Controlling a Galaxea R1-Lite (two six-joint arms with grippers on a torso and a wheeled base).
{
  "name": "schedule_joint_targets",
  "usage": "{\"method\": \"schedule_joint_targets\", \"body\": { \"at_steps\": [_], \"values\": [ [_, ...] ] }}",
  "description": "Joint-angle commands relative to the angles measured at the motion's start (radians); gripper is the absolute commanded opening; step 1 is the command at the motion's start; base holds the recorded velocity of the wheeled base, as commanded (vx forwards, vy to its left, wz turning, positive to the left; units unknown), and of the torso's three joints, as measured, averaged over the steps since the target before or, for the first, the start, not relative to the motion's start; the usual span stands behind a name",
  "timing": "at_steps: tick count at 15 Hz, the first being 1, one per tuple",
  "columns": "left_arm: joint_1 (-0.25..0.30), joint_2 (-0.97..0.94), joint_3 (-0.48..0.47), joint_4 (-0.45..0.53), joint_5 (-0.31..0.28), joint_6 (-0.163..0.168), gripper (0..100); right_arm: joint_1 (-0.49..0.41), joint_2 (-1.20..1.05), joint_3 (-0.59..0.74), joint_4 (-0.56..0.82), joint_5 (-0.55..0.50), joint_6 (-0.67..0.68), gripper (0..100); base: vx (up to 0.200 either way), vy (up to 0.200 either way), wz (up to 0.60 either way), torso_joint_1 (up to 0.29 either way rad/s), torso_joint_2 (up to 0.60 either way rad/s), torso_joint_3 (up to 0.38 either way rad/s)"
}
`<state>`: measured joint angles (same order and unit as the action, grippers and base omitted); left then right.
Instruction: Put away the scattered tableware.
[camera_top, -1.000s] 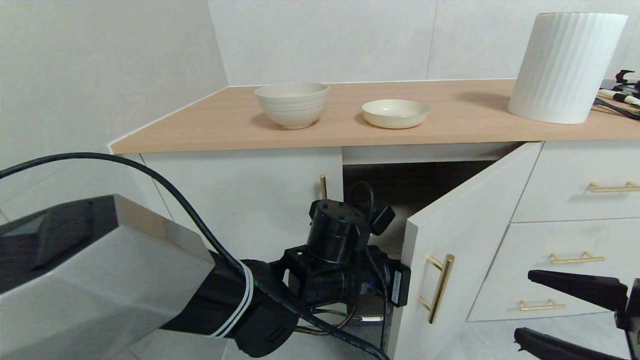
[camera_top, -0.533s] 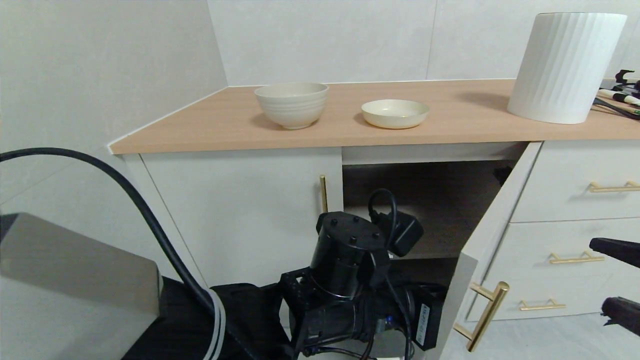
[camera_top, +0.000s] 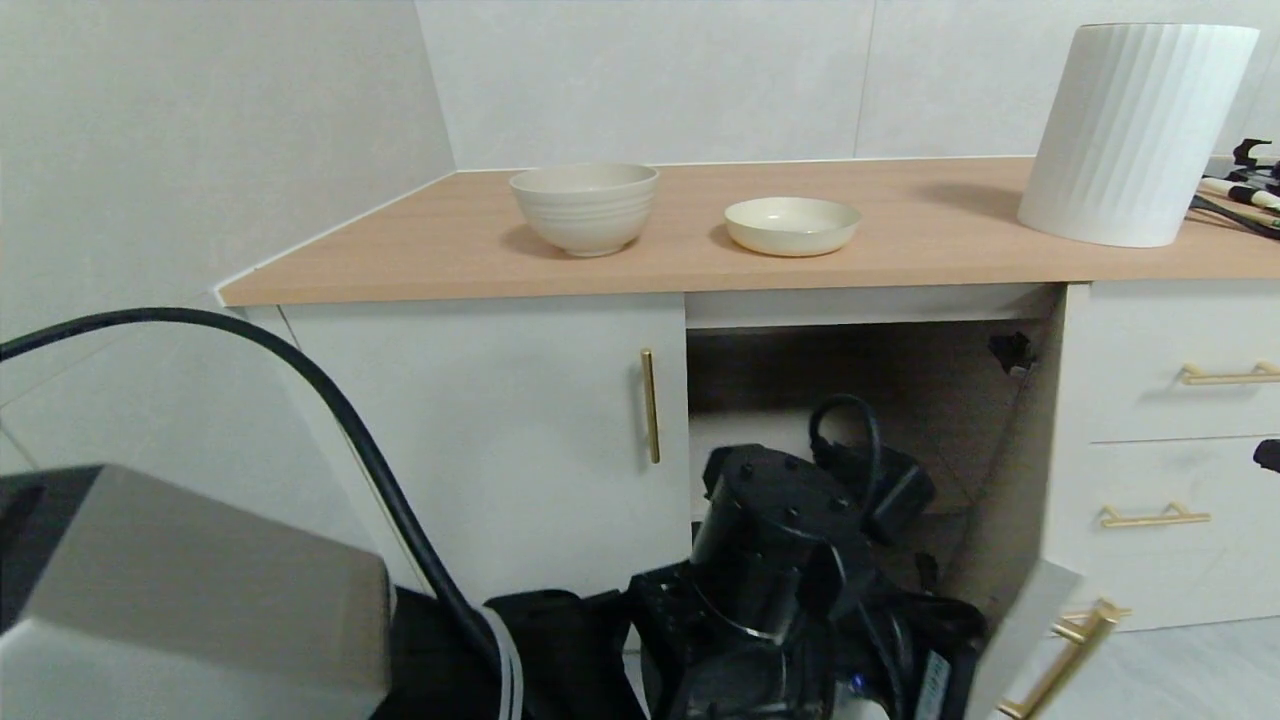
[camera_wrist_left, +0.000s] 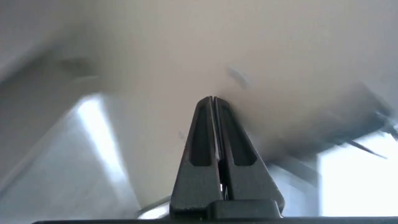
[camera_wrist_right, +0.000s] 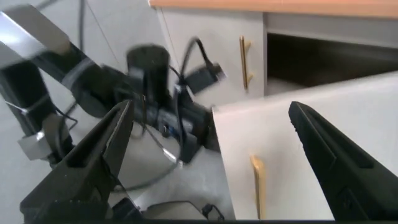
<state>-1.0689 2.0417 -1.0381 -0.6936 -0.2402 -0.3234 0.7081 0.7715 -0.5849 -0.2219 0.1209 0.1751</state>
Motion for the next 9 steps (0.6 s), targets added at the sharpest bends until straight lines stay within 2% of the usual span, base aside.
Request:
{"method": "schedule_joint_targets", "body": {
  "at_steps": [1,4,9],
  "values": [
    [-0.009,0.023,-0.017,-0.001,0.007,0.001,0,0.001,-0.006,-0.003,-0.001,0.002,0.000,100,0.000,0.000,0.00,0.000,0.00,0.000],
    [-0.009,0.022,0.004,-0.001,0.065,0.000,0,0.001,0.002,0.002,0.001,0.002,0.000,100,0.000,0.000,0.00,0.000,0.00,0.000],
    [-0.016,0.020,0.012,-0.004,0.070,0.000,0,0.001,0.003,0.004,0.001,0.002,0.001,100,0.000,0.000,0.00,0.000,0.00,0.000]
  ]
}}
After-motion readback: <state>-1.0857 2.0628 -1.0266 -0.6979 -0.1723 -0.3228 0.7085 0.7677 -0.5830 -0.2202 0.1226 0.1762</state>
